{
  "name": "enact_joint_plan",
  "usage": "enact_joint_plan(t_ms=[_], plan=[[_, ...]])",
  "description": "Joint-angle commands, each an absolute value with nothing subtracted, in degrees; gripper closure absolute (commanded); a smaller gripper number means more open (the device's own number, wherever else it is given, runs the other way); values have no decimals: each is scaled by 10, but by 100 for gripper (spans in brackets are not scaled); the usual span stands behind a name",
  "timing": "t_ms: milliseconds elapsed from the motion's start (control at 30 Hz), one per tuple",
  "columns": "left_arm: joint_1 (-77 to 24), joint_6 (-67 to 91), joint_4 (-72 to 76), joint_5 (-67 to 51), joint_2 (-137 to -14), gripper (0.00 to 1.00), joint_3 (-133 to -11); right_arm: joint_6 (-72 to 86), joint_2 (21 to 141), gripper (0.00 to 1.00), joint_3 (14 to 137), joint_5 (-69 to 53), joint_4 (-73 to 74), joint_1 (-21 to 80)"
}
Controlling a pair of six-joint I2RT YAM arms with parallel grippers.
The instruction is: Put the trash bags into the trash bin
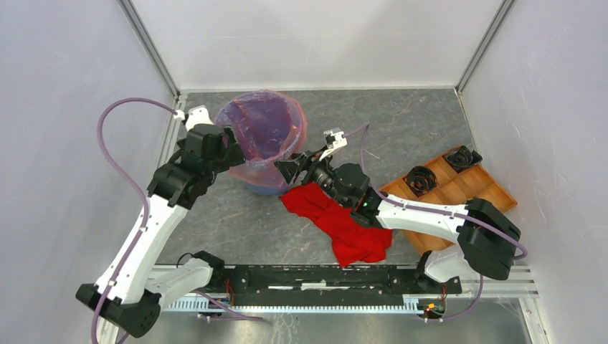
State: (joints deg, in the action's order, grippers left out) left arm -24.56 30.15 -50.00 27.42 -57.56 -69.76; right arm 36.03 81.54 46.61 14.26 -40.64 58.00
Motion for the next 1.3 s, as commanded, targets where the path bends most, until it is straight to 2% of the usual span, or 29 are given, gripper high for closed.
enact_joint_plan(t_ms=[0, 100, 267, 400, 633, 700, 767, 867, 1033, 1267], plan=[[-239, 290, -435, 261, -643, 13, -702, 297, 793, 16, 469, 168, -400, 579], [-237, 261, -414, 240, -682, 19, -732, 228, 753, 2, 477, 153, -320, 562], [-238, 222, -412, 235, -724, 27, -784, 206, 738, 2, 551, 21, -159, 448], [-237, 195, -406, 249, -722, 30, -780, 200, 776, 2, 614, -62, -135, 372], [-235, 151, -411, 284, -721, 35, -758, 324, 901, 2, 723, -212, -208, 295], [-233, 150, -406, 282, -716, 35, -753, 373, 938, 10, 746, -246, -233, 286], [-231, 154, -405, 276, -711, 35, -751, 435, 964, 24, 737, -264, -291, 272], [-228, 163, -404, 265, -707, 36, -742, 523, 982, 29, 703, -278, -393, 256], [-228, 177, -395, 247, -696, 38, -711, 576, 1017, 30, 699, -303, -447, 250], [-227, 193, -389, 233, -680, 38, -683, 676, 1067, 25, 679, -302, -550, 235]])
